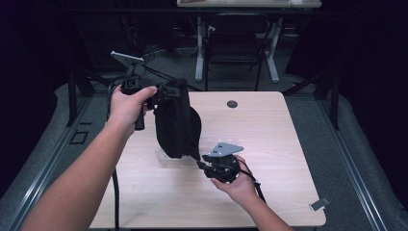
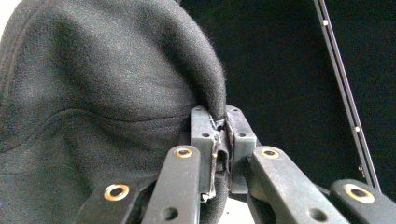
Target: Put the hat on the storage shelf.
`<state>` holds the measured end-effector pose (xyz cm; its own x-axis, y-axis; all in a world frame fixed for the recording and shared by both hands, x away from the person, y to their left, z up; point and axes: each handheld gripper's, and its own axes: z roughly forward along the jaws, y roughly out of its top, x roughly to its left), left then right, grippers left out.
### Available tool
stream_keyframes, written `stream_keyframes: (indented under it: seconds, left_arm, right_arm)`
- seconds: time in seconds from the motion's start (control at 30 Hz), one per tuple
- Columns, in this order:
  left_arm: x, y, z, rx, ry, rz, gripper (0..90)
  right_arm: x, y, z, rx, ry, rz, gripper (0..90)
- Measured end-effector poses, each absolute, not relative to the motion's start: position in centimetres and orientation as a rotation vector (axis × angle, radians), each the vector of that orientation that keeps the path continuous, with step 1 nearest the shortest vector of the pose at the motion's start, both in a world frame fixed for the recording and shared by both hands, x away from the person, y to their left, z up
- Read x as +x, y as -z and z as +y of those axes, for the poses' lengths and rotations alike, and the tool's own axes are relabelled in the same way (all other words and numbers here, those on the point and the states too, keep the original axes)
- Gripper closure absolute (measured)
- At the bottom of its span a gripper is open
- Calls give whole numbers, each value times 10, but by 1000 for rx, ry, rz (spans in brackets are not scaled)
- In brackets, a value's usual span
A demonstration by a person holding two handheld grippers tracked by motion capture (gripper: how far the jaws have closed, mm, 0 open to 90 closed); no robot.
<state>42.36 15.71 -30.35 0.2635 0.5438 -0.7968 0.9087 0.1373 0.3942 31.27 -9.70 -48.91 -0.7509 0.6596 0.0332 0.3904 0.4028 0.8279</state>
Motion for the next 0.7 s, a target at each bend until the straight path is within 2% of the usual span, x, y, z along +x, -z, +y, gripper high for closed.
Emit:
stream_keyframes:
  seconds: [0.37, 0.7]
  left_arm:
    - [424, 303, 150, 1539, 454, 1397, 849]
    - [422, 302, 145, 1546, 453, 1398, 849]
  right_arm:
    - [317, 483, -86, 901, -1280, 2355, 680]
    - [320, 482, -78, 886, -1250, 2355, 762]
